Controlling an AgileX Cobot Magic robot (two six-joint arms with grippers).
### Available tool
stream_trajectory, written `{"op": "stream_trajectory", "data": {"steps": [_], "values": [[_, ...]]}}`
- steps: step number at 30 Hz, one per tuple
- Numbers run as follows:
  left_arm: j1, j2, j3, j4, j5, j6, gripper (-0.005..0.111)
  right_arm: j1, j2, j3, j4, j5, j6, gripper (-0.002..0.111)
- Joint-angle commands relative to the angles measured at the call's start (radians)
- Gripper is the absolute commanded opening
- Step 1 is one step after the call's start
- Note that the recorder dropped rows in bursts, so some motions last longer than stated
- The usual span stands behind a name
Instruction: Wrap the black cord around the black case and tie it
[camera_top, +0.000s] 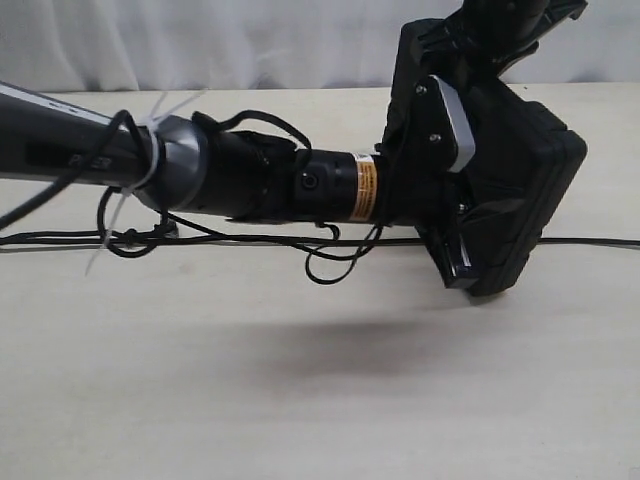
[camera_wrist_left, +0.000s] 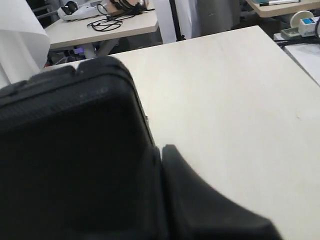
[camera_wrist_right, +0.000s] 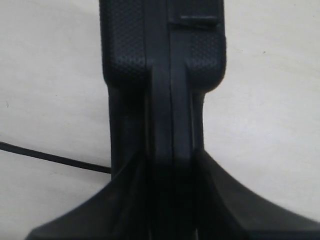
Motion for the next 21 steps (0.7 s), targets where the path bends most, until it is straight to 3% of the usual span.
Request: {"op": "stream_trajectory", "data": {"steps": [1,5,15,21], "values": [[0.036,-0.097,0.031,0.144,0.012,-0.102,0.0,-0.003,-0.016,-0.003,0.008,-0.003,0.029,0.004],[0.082,-0.17,0.074,0.234,0.044,-0.185,0.0,-0.003,-0.016,-0.003,0.008,-0.003,0.096,0.004],[0.206,-0.291,0.223,0.232,0.046,-0.187,0.0,-0.003,-0.016,-0.003,0.008,-0.003,0.146,0.004],[0.235,-0.293,0.248,0.265,0.03,-0.212,0.0,-0.003,-0.016,-0.003,0.008,-0.003,0.146,0.005]]}}
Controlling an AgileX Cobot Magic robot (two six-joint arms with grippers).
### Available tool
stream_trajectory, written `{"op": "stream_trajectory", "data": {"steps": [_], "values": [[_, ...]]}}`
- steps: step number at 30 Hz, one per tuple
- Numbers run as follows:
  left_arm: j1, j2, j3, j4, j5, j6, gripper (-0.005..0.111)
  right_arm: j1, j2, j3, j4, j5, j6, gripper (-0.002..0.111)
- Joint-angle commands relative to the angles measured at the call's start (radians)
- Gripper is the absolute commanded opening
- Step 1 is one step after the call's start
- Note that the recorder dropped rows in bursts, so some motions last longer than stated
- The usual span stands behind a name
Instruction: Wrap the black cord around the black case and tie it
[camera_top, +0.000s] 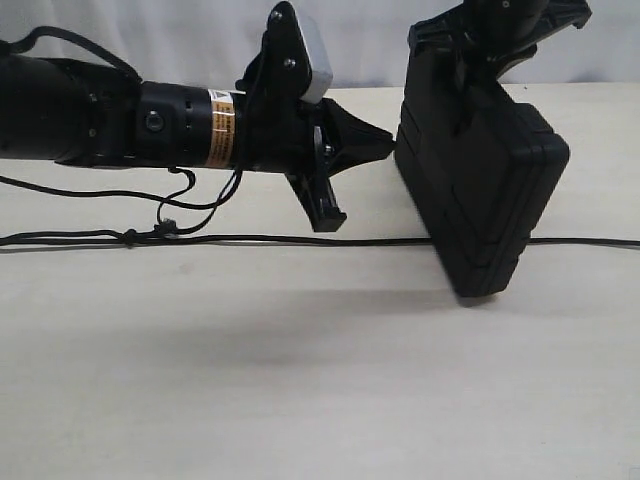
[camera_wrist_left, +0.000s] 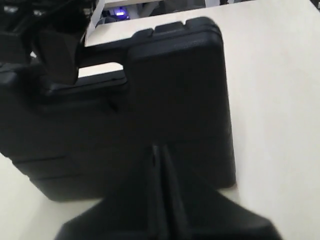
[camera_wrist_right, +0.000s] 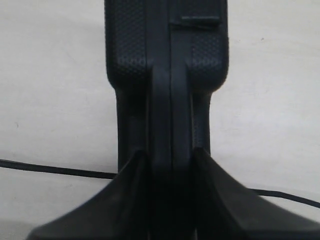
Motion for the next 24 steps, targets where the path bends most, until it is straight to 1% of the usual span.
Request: {"op": "stream_trajectory", "data": {"steps": [1,6,9,24], "values": [[0.008,-0.008,0.023,0.024,-0.019,-0.022,0.0,-0.003,-0.016,-0.003,0.006,-0.003,0.009,0.006],[0.008,-0.008,0.027,0.071,-0.019,-0.019,0.0,-0.003,-0.016,-0.003,0.006,-0.003,0.009,0.02],[0.008,-0.008,0.027,0.071,-0.019,-0.019,0.0,-0.003,-0.016,-0.003,0.006,-0.003,0.009,0.026],[0.008,-0.008,0.027,0.072,-0.021,-0.019,0.0,-0.003,-0.016,-0.003,0.006,-0.003,0.009,0.026]]}}
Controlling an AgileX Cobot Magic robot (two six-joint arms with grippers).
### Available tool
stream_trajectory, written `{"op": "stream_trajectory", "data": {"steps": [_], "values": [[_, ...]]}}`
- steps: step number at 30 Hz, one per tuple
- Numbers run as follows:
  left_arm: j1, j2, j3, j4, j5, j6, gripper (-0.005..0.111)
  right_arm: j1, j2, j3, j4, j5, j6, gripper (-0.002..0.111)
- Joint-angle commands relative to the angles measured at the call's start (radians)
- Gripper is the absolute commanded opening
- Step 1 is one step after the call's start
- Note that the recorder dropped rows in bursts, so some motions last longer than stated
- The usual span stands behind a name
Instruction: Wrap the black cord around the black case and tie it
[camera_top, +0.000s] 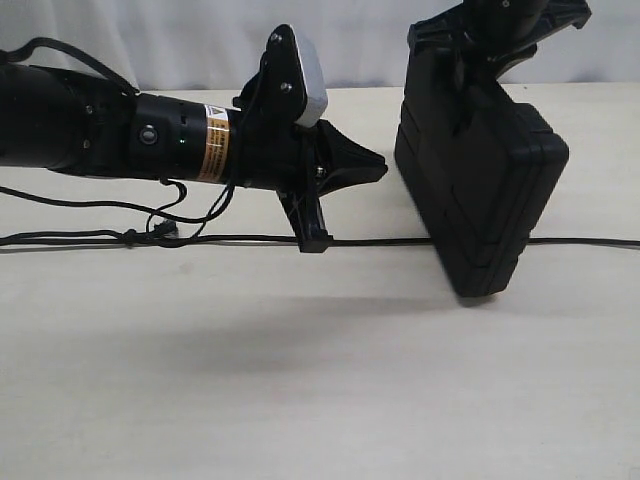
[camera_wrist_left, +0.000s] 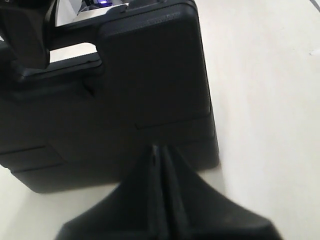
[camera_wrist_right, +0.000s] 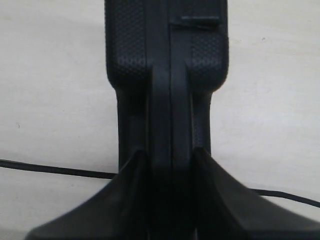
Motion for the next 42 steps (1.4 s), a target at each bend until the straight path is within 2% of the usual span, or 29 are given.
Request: {"op": "stream_trajectory", "data": {"steps": [1,7,13,23,27,42], "values": [[0.001,-0.008,0.003,-0.003,-0.011,-0.01,0.0,-0.003,-0.016,-0.003,0.006,-0.001,0.007,0.026],[0.001,-0.008,0.003,-0.003,-0.011,-0.01,0.0,-0.003,-0.016,-0.016,0.006,-0.001,0.007,0.027],[0.001,-0.008,0.003,-0.003,-0.011,-0.01,0.0,-0.003,-0.016,-0.049,0.006,-0.001,0.007,0.04],[0.001,-0.008,0.003,-0.003,-0.011,-0.01,0.0,-0.003,0.047,-0.036,-0.001,-0.001,-0.004,0.039],[0.001,-0.008,0.003,-0.003,-0.009,-0.008,0.0,-0.003,0.043,-0.042,-0.001,-0.001,-0.009,0.032],[0.001,-0.008,0.003,-0.005,0.009,-0.007,0.0,-0.003,0.04,-0.086,-0.001,-0.001,-0.022,0.032]]}}
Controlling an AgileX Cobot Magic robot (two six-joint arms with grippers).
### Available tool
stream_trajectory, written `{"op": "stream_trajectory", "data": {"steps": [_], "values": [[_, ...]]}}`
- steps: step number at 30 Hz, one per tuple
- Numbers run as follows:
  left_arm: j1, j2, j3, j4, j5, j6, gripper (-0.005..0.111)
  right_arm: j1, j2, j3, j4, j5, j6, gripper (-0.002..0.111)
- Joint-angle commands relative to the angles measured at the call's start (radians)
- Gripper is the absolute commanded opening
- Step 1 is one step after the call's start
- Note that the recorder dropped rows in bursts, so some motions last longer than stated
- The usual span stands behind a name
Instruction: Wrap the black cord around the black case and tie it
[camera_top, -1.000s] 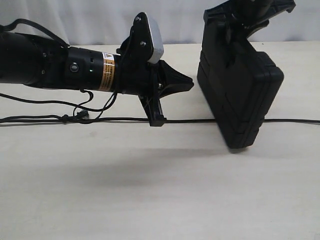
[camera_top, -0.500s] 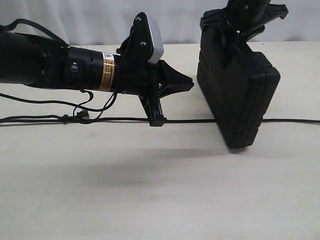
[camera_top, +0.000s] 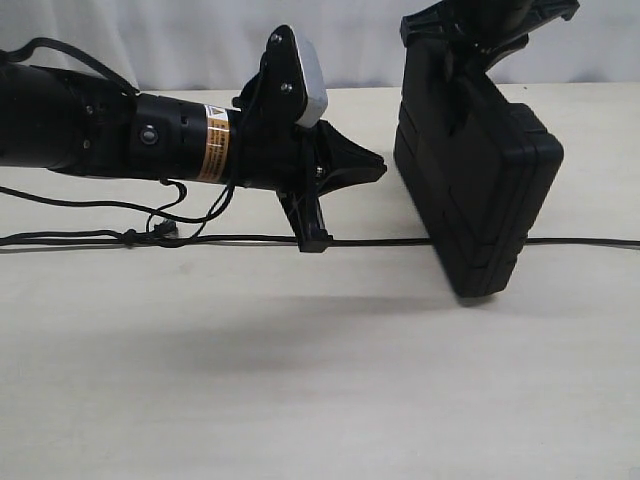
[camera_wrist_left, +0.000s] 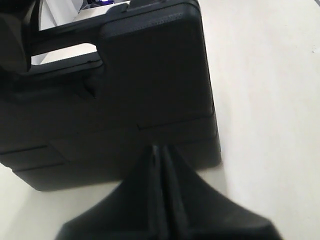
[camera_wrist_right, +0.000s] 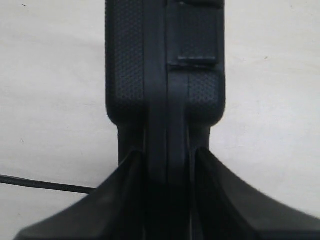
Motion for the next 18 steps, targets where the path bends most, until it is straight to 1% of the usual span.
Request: {"op": "stream_trajectory", "data": {"steps": [1,9,11,16,18], "values": [[0.001,-0.008,0.003,-0.005,0.008,-0.007,0.0,-0.003,-0.011,-0.004,-0.006,-0.002,-0.014,0.032],[0.001,-0.008,0.003,-0.005,0.011,-0.009,0.0,-0.003,-0.011,-0.004,-0.006,-0.002,-0.02,0.032],[0.001,-0.008,0.003,-0.005,0.011,-0.009,0.0,-0.003,-0.011,-0.004,-0.006,-0.002,-0.022,0.03],[0.001,-0.008,0.003,-0.005,0.024,-0.009,0.0,-0.003,-0.011,-0.004,-0.006,-0.002,-0.034,0.009],[0.001,-0.008,0.003,0.002,0.033,-0.009,0.0,-0.003,-0.011,-0.004,-0.006,-0.002,-0.034,0.004]]}}
